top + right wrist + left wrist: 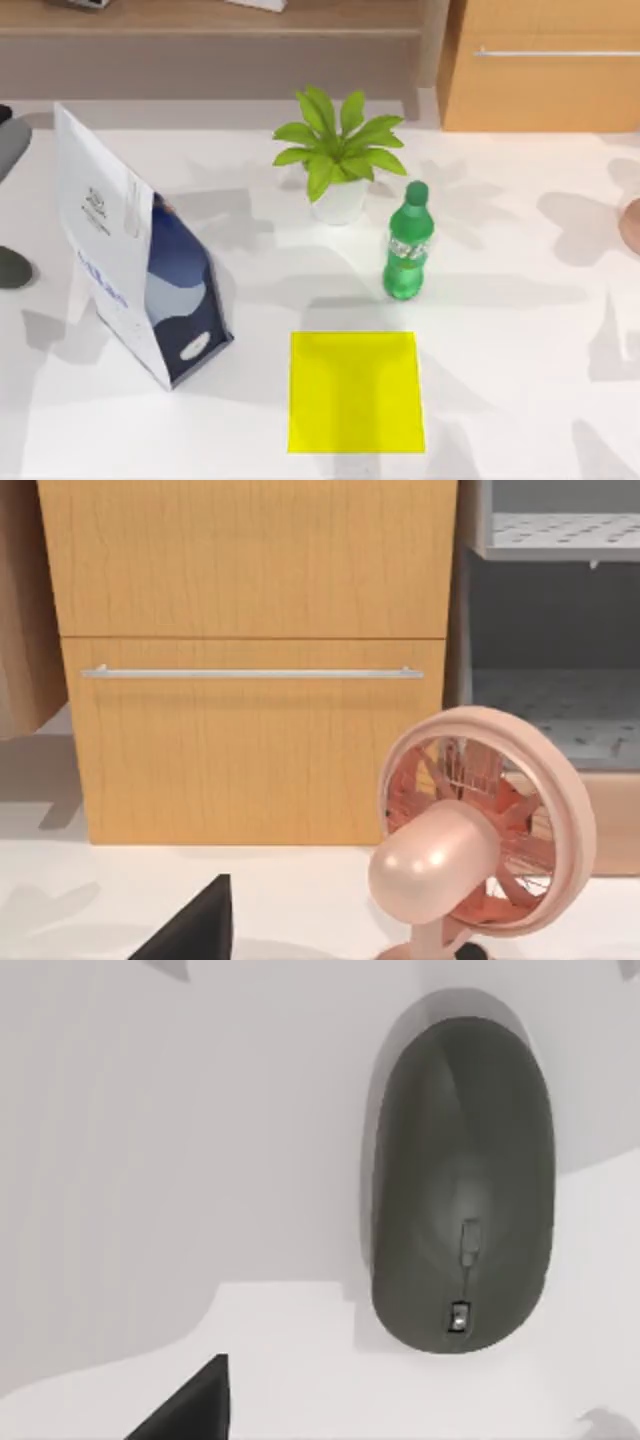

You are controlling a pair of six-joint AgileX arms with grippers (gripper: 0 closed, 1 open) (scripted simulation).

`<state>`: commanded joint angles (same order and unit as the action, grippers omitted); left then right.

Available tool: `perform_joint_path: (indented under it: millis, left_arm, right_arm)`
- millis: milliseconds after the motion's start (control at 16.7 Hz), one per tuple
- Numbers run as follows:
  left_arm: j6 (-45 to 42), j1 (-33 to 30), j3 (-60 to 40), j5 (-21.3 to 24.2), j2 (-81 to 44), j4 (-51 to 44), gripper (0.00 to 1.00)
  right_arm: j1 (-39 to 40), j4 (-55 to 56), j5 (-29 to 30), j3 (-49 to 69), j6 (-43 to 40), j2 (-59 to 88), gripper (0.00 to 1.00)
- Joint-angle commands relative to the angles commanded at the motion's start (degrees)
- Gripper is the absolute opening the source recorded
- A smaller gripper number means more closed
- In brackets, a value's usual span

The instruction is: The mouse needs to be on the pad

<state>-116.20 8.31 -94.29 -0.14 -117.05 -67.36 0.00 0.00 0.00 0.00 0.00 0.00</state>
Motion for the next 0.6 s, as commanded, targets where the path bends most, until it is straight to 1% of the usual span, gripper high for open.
perform_joint_path:
  millis: [360, 480, 600]
  left_arm:
    - [0.1, -0.2, 0.9, 0.0, -0.3, 1.0, 1.0]
    - [0.1, -0.1, 3.2, 0.0, -1.5, 4.3, 1.0]
    - [0.0, 0.0, 6.2, 0.0, -3.3, 9.9, 1.0]
  right_arm:
    - [0.0, 0.0, 0.0, 0.0, 0.0, 0.0, 1.0]
    - [0.0, 0.0, 0.0, 0.0, 0.0, 0.0, 1.0]
    - [0.0, 0.0, 0.0, 0.0, 0.0, 0.0, 1.0]
